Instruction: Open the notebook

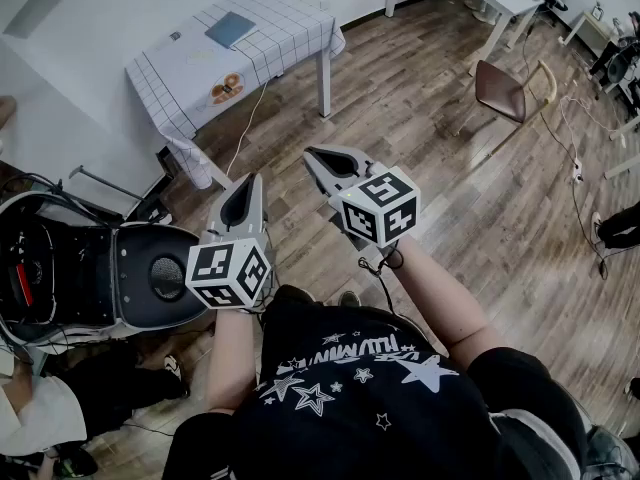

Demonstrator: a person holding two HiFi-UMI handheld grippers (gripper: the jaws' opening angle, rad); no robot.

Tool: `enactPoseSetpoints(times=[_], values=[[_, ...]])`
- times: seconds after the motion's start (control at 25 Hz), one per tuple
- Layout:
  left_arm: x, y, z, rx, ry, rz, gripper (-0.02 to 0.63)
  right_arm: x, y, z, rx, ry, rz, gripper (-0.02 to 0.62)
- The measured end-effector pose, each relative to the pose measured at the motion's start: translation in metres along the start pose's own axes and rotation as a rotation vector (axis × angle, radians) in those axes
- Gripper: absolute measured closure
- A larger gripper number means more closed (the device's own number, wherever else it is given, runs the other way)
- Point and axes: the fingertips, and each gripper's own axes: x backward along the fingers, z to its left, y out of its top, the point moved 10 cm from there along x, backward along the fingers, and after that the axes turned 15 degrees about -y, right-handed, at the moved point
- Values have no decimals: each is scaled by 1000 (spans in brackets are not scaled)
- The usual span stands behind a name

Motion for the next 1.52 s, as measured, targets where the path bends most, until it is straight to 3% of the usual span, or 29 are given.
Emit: enactPoseSetpoints(times=[0.6, 1.04, 1.52], values=[[-3, -3, -5, -3, -6, 7, 598, 1, -5, -2, 3, -3, 9, 580], [-14, -10, -26, 7, -24, -5, 597, 19, -14, -34, -109, -30, -26, 580], [-40, -21, 22, 68, 8, 21, 597, -27, -24, -62, -132, -70, 39, 580]])
